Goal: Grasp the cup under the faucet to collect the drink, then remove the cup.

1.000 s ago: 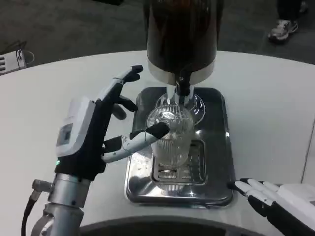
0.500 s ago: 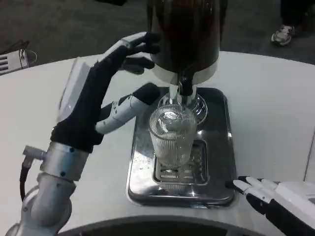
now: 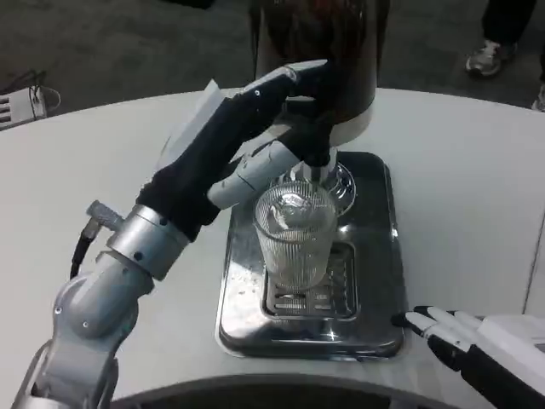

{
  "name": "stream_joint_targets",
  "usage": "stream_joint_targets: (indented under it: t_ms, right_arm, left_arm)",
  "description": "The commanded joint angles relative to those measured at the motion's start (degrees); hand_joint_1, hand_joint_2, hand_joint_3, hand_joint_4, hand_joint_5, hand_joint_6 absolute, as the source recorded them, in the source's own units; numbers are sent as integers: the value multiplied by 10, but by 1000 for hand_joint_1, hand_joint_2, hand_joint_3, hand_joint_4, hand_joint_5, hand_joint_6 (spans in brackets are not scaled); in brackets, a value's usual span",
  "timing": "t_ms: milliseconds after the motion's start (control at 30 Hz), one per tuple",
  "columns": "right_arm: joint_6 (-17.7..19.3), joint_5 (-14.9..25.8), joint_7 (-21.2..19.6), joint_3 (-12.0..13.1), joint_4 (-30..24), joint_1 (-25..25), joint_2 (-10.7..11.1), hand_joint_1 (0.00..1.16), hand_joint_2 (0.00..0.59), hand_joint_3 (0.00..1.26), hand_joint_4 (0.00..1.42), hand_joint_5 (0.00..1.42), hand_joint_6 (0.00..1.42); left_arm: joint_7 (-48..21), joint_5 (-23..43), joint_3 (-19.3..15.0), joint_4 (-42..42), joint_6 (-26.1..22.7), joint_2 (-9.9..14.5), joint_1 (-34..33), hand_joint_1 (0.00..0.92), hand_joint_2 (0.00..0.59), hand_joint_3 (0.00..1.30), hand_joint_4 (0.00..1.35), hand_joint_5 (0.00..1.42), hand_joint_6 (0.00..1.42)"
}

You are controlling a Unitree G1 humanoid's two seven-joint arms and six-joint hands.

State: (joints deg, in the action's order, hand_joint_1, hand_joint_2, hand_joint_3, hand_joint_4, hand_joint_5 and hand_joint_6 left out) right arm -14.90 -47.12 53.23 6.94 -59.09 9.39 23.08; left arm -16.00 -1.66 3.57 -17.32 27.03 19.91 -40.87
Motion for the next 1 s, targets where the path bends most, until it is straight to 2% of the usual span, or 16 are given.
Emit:
stream_joint_targets:
  t_ms: [33, 367, 700, 800, 1000]
  right_arm:
    - [-4, -1, -8, -2, -9, 5, 4, 548, 475, 64, 0, 0, 0]
    - [-6, -5, -4, -7, -9, 3, 1, 551, 475, 64, 0, 0, 0]
    - [-19, -3, -2, -11, -9, 4, 0, 552, 475, 64, 0, 0, 0]
    - [-32, 5, -3, -10, -9, 5, -4, 552, 475, 64, 0, 0, 0]
    - [-63, 46, -16, 5, -6, 3, -12, 552, 474, 64, 0, 0, 0]
  left_arm:
    - [-46, 17, 4, -42, -9, -4, -27, 0, 76, 256, 227, 333, 376]
    - [-120, 2, 13, -70, -12, 19, -68, 0, 74, 239, 222, 323, 369]
    - [-143, -37, 32, -57, 13, 52, -81, 0, 68, 233, 230, 336, 384]
    - [-142, -57, 40, -53, 29, 63, -81, 0, 68, 233, 231, 339, 378]
    - [-142, -83, 51, -49, 46, 73, -84, 0, 68, 232, 242, 328, 354]
